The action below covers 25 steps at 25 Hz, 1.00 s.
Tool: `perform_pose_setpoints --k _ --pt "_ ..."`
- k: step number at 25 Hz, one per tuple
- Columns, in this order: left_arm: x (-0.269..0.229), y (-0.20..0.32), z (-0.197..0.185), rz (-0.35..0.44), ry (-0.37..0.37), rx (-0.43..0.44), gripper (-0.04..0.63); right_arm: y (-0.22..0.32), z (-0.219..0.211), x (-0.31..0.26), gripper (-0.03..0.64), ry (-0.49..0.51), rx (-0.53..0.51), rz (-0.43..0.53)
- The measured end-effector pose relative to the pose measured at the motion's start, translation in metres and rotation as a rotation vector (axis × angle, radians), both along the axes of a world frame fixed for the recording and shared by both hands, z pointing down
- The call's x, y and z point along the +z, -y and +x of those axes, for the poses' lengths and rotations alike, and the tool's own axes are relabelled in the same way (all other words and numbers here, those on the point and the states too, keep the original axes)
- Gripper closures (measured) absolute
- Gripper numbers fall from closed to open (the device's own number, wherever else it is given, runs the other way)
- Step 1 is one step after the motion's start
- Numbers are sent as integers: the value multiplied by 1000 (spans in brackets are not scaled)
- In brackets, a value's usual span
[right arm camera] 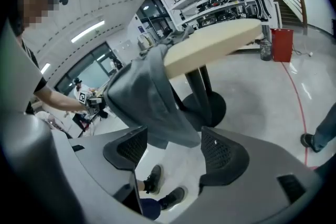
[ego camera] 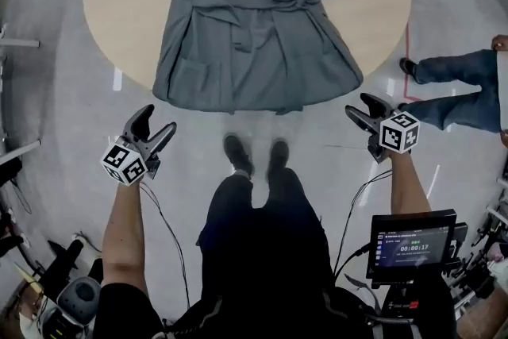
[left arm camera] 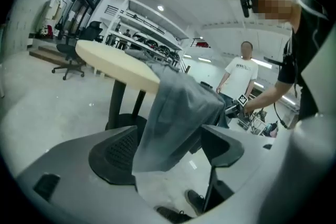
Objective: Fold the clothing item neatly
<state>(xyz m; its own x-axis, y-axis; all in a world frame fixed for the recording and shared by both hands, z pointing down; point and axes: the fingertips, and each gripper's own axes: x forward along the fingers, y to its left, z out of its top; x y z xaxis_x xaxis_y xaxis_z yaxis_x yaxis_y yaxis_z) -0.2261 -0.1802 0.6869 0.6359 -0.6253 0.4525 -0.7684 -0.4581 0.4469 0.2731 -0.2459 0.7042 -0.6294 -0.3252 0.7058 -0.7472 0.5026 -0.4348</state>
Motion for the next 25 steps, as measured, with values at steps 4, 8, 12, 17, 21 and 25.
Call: perform_pose_setpoints --k 4,8,12,17,21,25 --pt "83 4 13 -34 36 58 167 21 -4 64 321 41 -62 35" --pt "129 16 27 12 61 89 137 26 -24 114 291 53 -191 91" --pt "166 15 23 44 67 105 130 21 -36 138 260 90 -258 147" --pt "170 30 17 107 64 128 127 29 -52 132 250 84 -298 233" --pt "166 34 36 166 48 182 126 30 -61 134 252 73 -286 241" --pt "191 40 59 177 40 201 152 30 -62 163 268 154 -223 240"
